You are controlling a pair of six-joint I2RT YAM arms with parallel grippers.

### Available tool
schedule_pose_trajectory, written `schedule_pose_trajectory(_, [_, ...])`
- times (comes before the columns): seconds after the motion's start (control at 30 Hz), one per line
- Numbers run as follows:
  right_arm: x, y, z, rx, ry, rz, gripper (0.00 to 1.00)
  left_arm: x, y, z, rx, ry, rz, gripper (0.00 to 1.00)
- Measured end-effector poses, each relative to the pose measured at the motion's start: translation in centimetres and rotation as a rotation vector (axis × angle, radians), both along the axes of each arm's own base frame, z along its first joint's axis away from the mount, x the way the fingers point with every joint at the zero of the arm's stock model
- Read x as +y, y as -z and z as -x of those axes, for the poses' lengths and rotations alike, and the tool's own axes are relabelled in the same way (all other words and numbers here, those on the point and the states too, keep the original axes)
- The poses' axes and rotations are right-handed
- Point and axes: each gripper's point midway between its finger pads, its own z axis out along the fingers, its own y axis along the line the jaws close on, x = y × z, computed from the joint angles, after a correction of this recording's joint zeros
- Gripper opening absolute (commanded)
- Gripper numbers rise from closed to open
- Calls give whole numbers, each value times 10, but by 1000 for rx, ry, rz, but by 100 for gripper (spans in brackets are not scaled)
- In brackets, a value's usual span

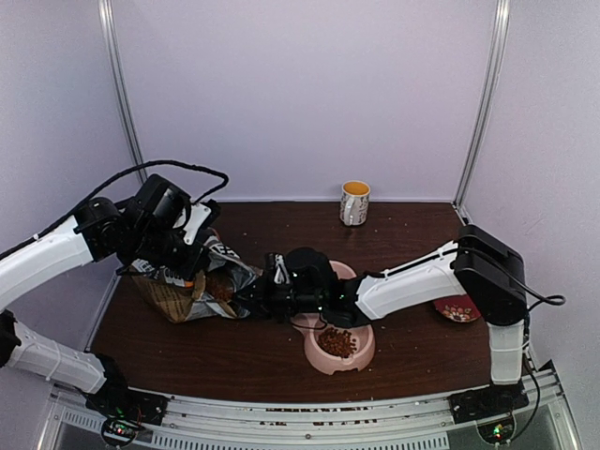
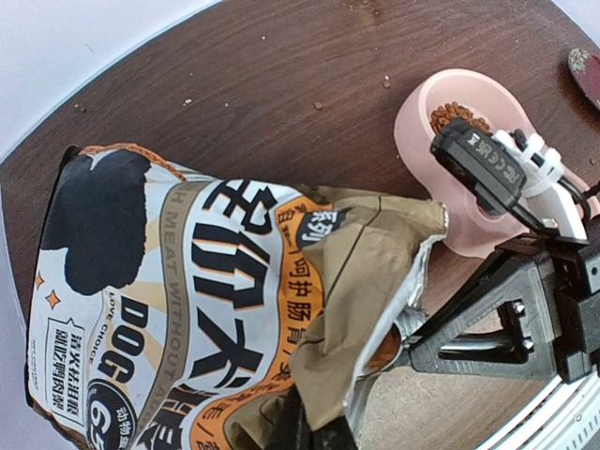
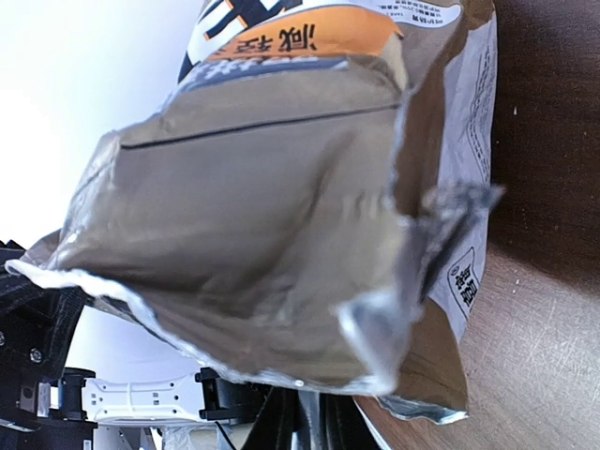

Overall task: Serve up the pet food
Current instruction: Collect the pet food from the pet food bag.

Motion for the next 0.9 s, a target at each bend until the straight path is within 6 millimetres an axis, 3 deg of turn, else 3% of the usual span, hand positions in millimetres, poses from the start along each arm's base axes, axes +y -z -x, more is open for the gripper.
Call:
schedule_pose_trajectory(0.33, [-9, -32, 4, 25, 20, -73, 0, 2, -2, -1, -13, -6, 0, 0])
schedule_pose_trajectory(0.9, [-31, -28, 7, 69, 77, -81, 0, 3, -3, -2, -20, -12, -5, 0])
